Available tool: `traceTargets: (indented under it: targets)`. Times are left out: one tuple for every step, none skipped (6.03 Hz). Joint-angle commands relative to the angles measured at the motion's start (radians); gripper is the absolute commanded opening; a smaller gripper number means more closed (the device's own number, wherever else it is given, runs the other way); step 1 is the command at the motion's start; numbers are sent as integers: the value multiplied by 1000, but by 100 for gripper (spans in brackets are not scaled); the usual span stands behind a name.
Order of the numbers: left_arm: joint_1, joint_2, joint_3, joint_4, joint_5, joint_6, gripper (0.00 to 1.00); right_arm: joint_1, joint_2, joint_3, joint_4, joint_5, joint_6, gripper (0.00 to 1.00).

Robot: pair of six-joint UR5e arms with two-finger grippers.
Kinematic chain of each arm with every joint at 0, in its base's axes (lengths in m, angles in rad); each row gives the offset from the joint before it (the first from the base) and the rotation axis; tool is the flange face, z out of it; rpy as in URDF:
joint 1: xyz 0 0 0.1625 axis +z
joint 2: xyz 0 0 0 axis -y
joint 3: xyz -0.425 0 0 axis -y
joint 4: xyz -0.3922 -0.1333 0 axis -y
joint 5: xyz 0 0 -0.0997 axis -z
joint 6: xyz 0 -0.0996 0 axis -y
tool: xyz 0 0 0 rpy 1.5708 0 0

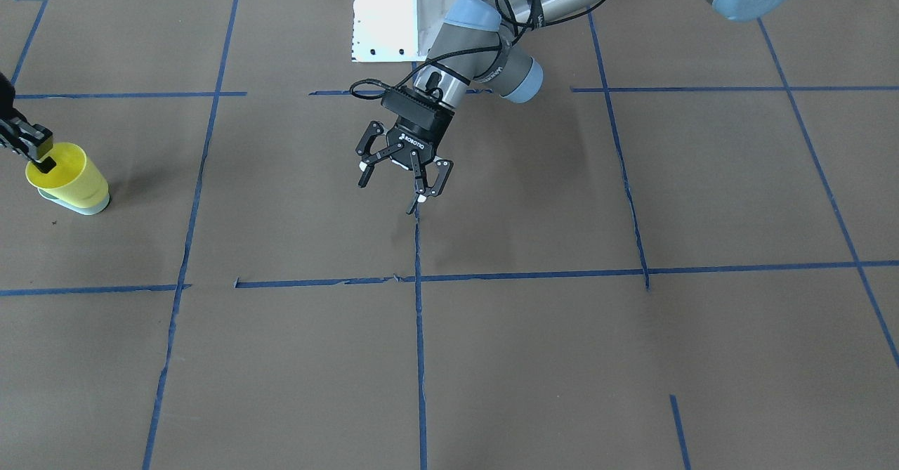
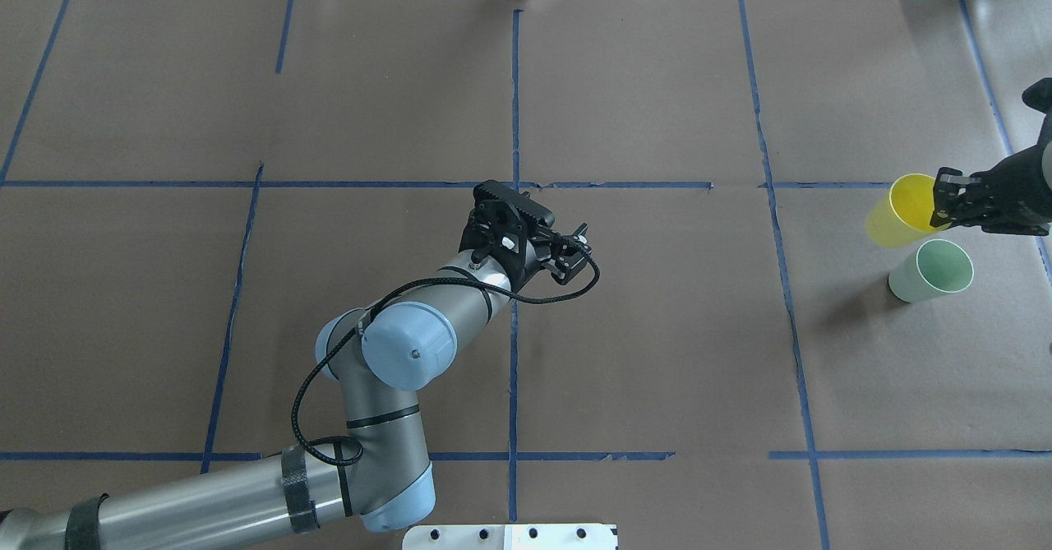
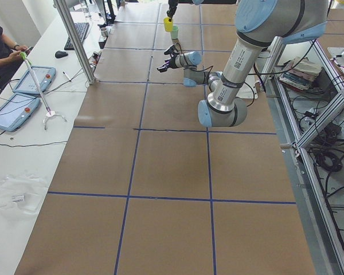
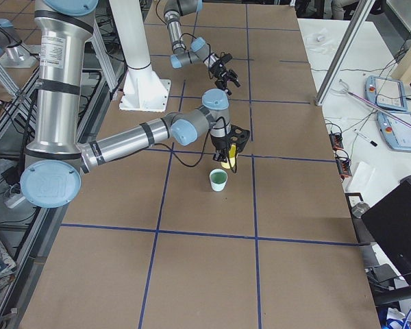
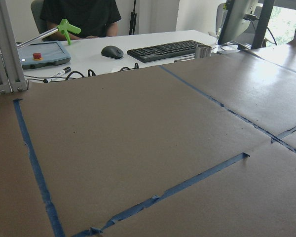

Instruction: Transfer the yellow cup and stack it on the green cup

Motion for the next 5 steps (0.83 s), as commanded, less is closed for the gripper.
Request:
traceTargets:
  targets:
    - [-20,1,-1,38,-102,-139,95,18,-55,-2,-1,7,-68,0]
    - [-22,1,-1,32,-104,-141,96,16,-55,-11,-1,7,-68,1]
    - [-22,1,-3,30,-104,-141,99,16,-55,-10,-1,43,-68,1]
    - [-22,2,-3,29,-104,-146,99,15,-49,-18,1,77,-68,2]
    - [-22,2,-9,29,-106,-147,99,15,-50,-22,1,78,-70,2]
